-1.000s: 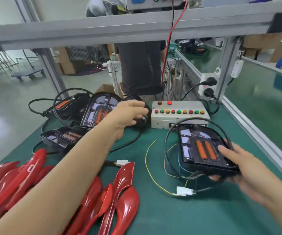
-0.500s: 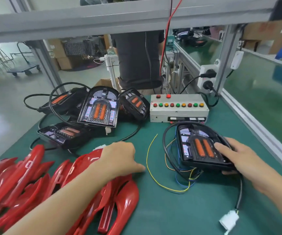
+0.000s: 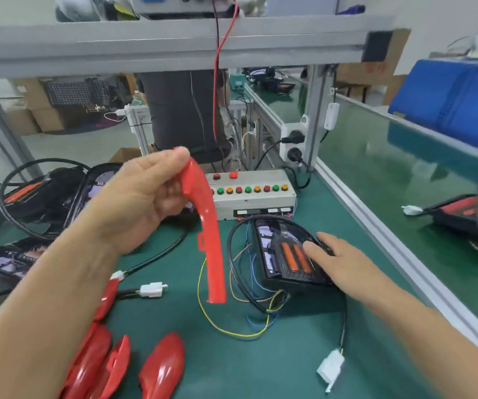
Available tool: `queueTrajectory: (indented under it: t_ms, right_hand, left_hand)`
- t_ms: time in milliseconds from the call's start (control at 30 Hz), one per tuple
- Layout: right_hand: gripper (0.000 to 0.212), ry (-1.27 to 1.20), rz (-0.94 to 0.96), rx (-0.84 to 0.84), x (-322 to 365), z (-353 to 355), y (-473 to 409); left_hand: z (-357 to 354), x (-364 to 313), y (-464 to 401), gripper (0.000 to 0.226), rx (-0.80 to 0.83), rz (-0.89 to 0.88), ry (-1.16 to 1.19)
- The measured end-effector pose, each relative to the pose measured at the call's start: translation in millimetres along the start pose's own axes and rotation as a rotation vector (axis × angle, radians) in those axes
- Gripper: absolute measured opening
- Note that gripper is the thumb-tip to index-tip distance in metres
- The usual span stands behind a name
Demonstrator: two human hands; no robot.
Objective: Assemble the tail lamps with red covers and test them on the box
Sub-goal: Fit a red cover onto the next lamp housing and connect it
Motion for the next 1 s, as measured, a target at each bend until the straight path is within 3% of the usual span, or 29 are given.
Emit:
queueTrajectory:
  t_ms: [67, 133, 200, 267, 367, 433, 533, 567, 633, 767, 900, 1000]
  right_hand:
    - [0.052, 0.057, 0.059, -0.143, 9.8, 6.2, 5.9]
    - [0.041, -0.149, 0.205, -0.237, 26.4, 11.5, 18.6]
    - [0.041, -0.456, 0.291, -0.074, 40.1, 6.9, 30.2]
    - [0.040, -0.598, 0.328, 0.094, 48.5, 2.7, 37.7]
    - [0.018, -0.771, 0.277, 0.100, 46.4, 5.4, 36.1]
    - [0.019, -0.804, 0.212, 0.068, 36.5, 9.5, 31.0]
    - [0.021, -0.511, 0.207, -0.093, 16.5, 24.4, 23.3]
    - [0.021, -0.361, 0.223, -0.163, 10.8, 30.3, 22.4]
    - [0.020, -0.170, 0.240, -0.227, 3.2, 37.3, 24.3]
    - [0.023, 0.073, 0.245, -0.174, -7.1, 32.9, 29.9]
    - [0.032, 0.133, 0.273, -0.114, -10.7, 25.8, 37.2]
    - [0.032, 0.126, 0.340, -0.097, -6.4, 21.3, 46.3]
  left_hand:
    - [-19.4, 16.2, -18.9, 0.024, 0.066, 0.074, 0.097]
    - [-39.9, 37.9, -36.7, 0.022, 0.091, 0.149, 0.175]
    - [-56.5, 57.1, -52.4, 0.024, 0.095, 0.204, 0.254]
    - [-67.4, 71.1, -65.0, 0.025, 0.099, 0.239, 0.334]
    - [-75.4, 86.4, -77.0, 0.028, 0.112, 0.287, 0.402]
    - [-73.6, 95.4, -83.5, 0.038, 0.057, 0.299, 0.237]
    - [-56.4, 100.1, -92.7, 0.035, -0.216, 0.248, -0.406]
    - [-52.1, 102.2, -96.2, 0.028, -0.255, 0.239, -0.559]
    - [-51.5, 111.6, -101.0, 0.008, -0.183, 0.317, -0.759]
    - [-61.3, 128.8, -101.3, 0.004, 0.000, 0.619, -0.698]
    - [-61.8, 132.4, -102.9, 0.011, 0.006, 0.669, -0.698]
    - [-52.9, 131.7, -95.2, 0.020, -0.047, 0.724, -0.553]
Point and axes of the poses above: each hand's wrist, its own y-axis away from the middle knuckle, its own z-axis out of the back of the hand, x = y × z, the point moved 4 cm from there along -y, towards the middle knuckle, and after that the axes turned 5 degrees about z, right-handed, at the moved point
